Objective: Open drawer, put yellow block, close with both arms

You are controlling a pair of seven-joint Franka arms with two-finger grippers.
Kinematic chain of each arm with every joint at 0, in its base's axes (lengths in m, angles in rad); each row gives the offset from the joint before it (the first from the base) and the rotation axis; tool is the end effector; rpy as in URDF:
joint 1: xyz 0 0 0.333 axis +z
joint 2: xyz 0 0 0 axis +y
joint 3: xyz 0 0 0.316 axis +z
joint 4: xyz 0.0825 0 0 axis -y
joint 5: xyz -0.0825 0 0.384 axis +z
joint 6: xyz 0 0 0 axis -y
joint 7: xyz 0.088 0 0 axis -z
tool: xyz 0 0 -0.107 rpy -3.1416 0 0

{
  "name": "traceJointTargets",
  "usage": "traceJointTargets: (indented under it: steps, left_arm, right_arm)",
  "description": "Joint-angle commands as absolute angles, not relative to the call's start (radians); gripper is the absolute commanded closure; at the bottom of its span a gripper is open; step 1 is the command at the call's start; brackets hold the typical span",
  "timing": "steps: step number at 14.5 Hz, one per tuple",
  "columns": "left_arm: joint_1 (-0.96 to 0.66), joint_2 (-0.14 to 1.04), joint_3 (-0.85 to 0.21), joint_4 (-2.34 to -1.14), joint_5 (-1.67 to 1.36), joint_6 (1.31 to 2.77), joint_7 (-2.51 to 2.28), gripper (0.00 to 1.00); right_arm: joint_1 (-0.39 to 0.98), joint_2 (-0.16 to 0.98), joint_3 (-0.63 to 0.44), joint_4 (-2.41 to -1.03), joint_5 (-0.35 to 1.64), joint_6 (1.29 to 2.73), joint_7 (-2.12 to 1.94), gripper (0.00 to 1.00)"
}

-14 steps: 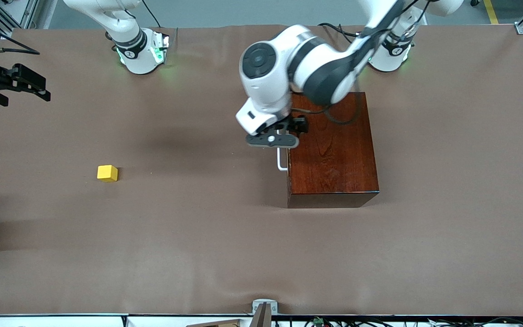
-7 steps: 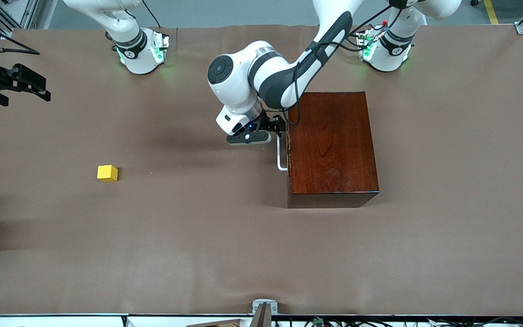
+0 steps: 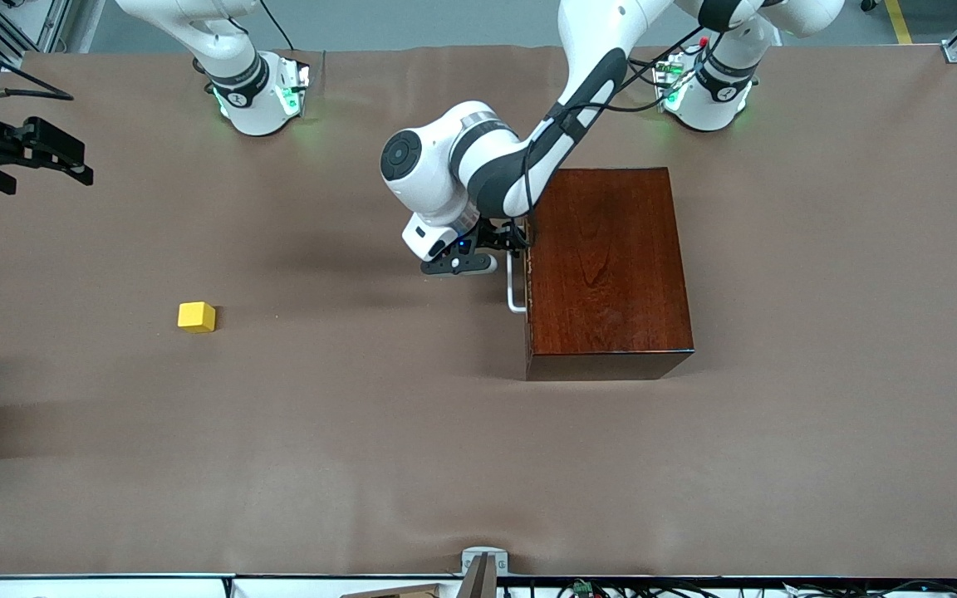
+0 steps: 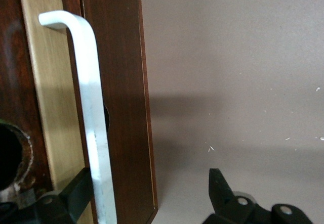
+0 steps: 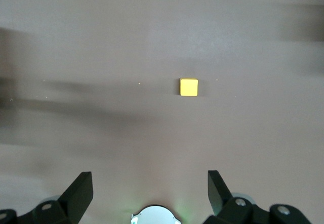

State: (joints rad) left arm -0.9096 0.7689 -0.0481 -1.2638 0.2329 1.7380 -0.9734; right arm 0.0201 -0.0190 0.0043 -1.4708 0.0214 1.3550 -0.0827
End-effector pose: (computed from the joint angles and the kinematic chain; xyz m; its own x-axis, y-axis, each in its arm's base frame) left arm 0.4341 -0.5669 0.2794 0.9988 -0.0450 -0.0206 -0.0494 -0.9392 -0.3397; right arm 0.5250 0.0155 0.6630 0.9893 0.1113 -0.0945 0.1090 -0.9936 -0.0291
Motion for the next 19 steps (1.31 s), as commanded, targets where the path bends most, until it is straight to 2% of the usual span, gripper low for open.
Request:
traceJointTargets:
  steps: [1,8,19]
  left_arm:
    - [-0.922,0.788,-0.043,-1.233,0.262,1.770,-1.051,0.00]
    - [-0.923,0.792,-0.058,-1.226,0.193,1.919,-1.193,0.00]
    - [-0.951,0.810,-0.060,-1.210,0.160,1.996,-1.258,0.00]
  right_arm:
    - [0.015,-0.040,0.006,-1.489,0.032,1.355,-0.071,0.00]
    - [0.006,-0.038,0.006,-1.489,0.032,1.350,-0.071,0.00]
    - [0.005,-0.038,0.006,-1.489,0.032,1.350,-0.071,0.00]
